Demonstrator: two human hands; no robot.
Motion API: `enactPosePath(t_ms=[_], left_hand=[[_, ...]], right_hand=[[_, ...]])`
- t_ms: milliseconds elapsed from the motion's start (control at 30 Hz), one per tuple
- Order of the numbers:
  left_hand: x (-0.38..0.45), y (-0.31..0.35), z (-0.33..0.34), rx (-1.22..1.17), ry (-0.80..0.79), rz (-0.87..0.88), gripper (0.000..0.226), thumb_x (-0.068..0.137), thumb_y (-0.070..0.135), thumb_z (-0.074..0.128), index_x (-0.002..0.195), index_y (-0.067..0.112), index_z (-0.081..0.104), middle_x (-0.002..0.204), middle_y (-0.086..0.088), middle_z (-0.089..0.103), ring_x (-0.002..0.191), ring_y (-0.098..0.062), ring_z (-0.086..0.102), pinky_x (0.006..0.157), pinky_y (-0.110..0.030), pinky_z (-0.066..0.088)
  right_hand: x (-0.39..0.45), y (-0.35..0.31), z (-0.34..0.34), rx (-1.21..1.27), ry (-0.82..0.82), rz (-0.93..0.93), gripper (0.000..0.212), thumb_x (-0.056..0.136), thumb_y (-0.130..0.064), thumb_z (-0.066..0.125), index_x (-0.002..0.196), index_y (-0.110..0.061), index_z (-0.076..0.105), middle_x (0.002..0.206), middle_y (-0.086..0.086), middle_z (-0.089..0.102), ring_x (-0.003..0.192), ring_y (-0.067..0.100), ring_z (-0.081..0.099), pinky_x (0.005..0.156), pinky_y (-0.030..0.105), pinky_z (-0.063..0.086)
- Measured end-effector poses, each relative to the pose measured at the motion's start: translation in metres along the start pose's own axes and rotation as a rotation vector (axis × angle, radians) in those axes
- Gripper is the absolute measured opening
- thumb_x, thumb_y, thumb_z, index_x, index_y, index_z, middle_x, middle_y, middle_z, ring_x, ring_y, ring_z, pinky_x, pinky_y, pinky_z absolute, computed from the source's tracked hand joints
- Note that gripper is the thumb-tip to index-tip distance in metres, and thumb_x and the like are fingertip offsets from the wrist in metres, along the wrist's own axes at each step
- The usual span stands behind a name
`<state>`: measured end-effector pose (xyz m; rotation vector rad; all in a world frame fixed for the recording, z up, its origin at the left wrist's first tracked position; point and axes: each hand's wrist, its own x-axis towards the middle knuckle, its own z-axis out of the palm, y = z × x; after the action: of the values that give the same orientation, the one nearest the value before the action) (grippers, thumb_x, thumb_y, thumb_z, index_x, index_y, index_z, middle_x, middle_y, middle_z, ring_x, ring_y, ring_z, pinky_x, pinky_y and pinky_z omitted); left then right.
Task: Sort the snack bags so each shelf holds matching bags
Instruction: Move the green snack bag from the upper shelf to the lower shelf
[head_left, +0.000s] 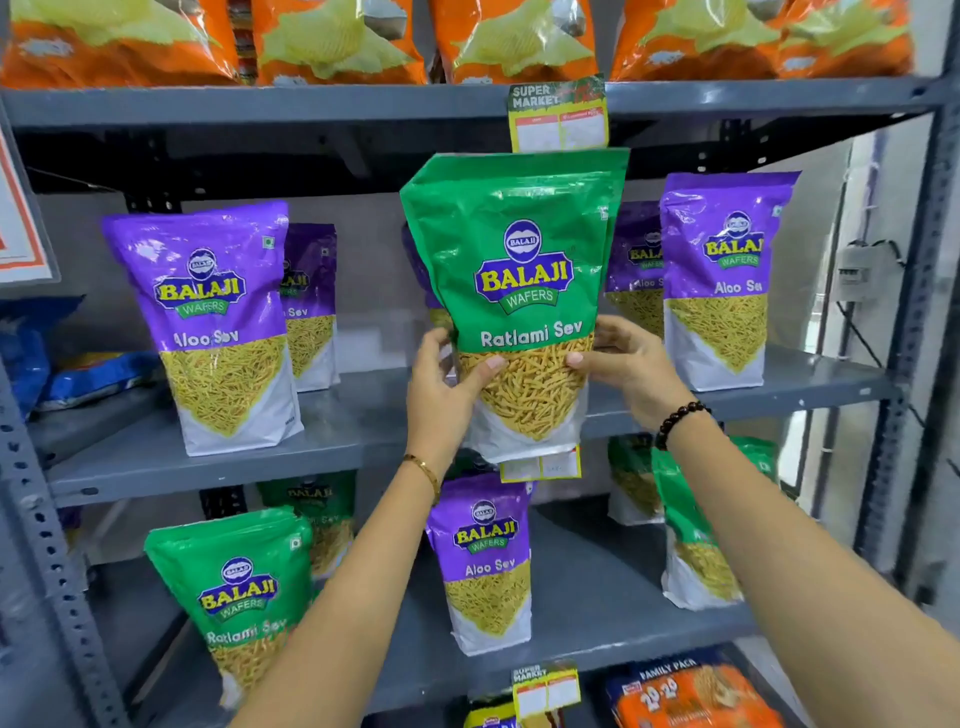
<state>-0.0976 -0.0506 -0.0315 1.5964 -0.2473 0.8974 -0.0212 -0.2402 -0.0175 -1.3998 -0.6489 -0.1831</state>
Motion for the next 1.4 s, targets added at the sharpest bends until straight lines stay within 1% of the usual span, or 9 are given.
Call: enactPosePath(t_ms=[167, 333, 433, 533, 600, 700, 867, 1067, 1400], left_hand=[[-0.053, -0.026, 0.014, -0.023, -0.067, -0.068, 0.041, 0.062, 0.032, 0.079, 0.092, 0.042, 0.054, 0.108, 0.005, 0.066, 0.105, -0.016, 0.063, 0.095, -0.044, 0.051], [-0.099, -0.071, 0.034, -0.045, -0.102, -0.225, 0.060, 0.060, 0.016, 0.083, 0.109, 0.024, 0.048, 0.111, 0.007, 0.060, 0.108, -0.017, 0.059, 0.090, -0.030, 0.051], [-0.120, -0.106, 0.047, 0.004, -0.179, -0.346, 0.078, 0.050, 0.035, 0.086, 0.118, 0.022, 0.049, 0.120, 0.005, 0.061, 0.114, -0.014, 0.056, 0.098, -0.033, 0.048], [-0.136, -0.150, 0.063, 0.107, -0.226, -0.481, 0.076, 0.040, 0.058, 0.081, 0.105, 0.027, 0.057, 0.114, -0.003, 0.065, 0.109, -0.022, 0.059, 0.094, -0.049, 0.050], [-0.143, -0.175, 0.072, 0.158, -0.243, -0.566, 0.072, 0.041, 0.055, 0.081, 0.103, 0.025, 0.057, 0.114, -0.004, 0.064, 0.109, -0.022, 0.058, 0.094, -0.050, 0.050], [-0.143, -0.199, 0.084, 0.188, -0.256, -0.632, 0.051, 0.054, 0.027, 0.084, 0.096, 0.031, 0.055, 0.114, -0.005, 0.065, 0.108, -0.022, 0.059, 0.096, -0.048, 0.049], [-0.132, -0.247, 0.098, 0.265, -0.248, -0.728, 0.058, 0.056, 0.013, 0.083, 0.106, 0.022, 0.055, 0.116, -0.006, 0.065, 0.108, -0.023, 0.059, 0.095, -0.047, 0.049], [-0.117, -0.275, 0.108, 0.323, -0.230, -0.792, 0.057, 0.065, 0.009, 0.078, 0.116, 0.015, 0.052, 0.121, -0.006, 0.064, 0.112, -0.024, 0.057, 0.099, -0.042, 0.046], [-0.115, -0.273, 0.112, 0.368, -0.255, -0.770, 0.064, 0.074, 0.006, 0.070, 0.129, 0.012, 0.040, 0.130, -0.013, 0.057, 0.120, -0.030, 0.052, 0.101, -0.044, 0.045]], right_hand=[[-0.045, 0.027, -0.034, -0.035, -0.084, 0.106, 0.040, 0.064, 0.004, 0.073, 0.093, -0.023, 0.065, 0.093, 0.006, 0.064, 0.087, 0.023, 0.061, 0.077, 0.031, 0.057], [-0.081, 0.073, -0.063, -0.062, -0.078, 0.272, 0.040, 0.065, 0.016, 0.066, 0.085, -0.018, 0.060, 0.085, 0.004, 0.059, 0.076, 0.018, 0.059, 0.069, 0.022, 0.057], [-0.099, 0.108, -0.079, -0.054, -0.024, 0.420, 0.041, 0.063, 0.018, 0.066, 0.083, -0.015, 0.053, 0.080, 0.000, 0.048, 0.074, 0.015, 0.053, 0.062, 0.018, 0.055], [-0.112, 0.147, -0.093, -0.061, 0.019, 0.532, 0.043, 0.060, 0.017, 0.069, 0.085, -0.014, 0.052, 0.081, 0.002, 0.046, 0.079, 0.018, 0.051, 0.063, 0.018, 0.057], [-0.117, 0.171, -0.097, -0.087, 0.054, 0.600, 0.041, 0.063, 0.017, 0.068, 0.085, -0.014, 0.052, 0.080, 0.003, 0.046, 0.079, 0.019, 0.051, 0.062, 0.018, 0.056], [-0.117, 0.203, -0.099, -0.116, 0.102, 0.671, 0.039, 0.066, 0.014, 0.068, 0.087, -0.015, 0.052, 0.079, 0.001, 0.048, 0.082, 0.022, 0.051, 0.068, 0.026, 0.048], [-0.101, 0.247, -0.097, -0.183, 0.166, 0.695, 0.051, 0.066, 0.009, 0.072, 0.109, -0.007, 0.050, 0.097, 0.006, 0.056, 0.107, 0.034, 0.053, 0.098, 0.047, 0.045], [-0.079, 0.272, -0.090, -0.223, 0.234, 0.694, 0.053, 0.073, 0.012, 0.064, 0.121, 0.007, 0.044, 0.125, 0.031, 0.051, 0.119, 0.043, 0.049, 0.087, 0.032, 0.042], [-0.077, 0.284, -0.084, -0.223, 0.285, 0.719, 0.059, 0.077, 0.015, 0.057, 0.131, 0.006, 0.039, 0.133, 0.026, 0.050, 0.125, 0.038, 0.046, 0.097, 0.038, 0.041]])
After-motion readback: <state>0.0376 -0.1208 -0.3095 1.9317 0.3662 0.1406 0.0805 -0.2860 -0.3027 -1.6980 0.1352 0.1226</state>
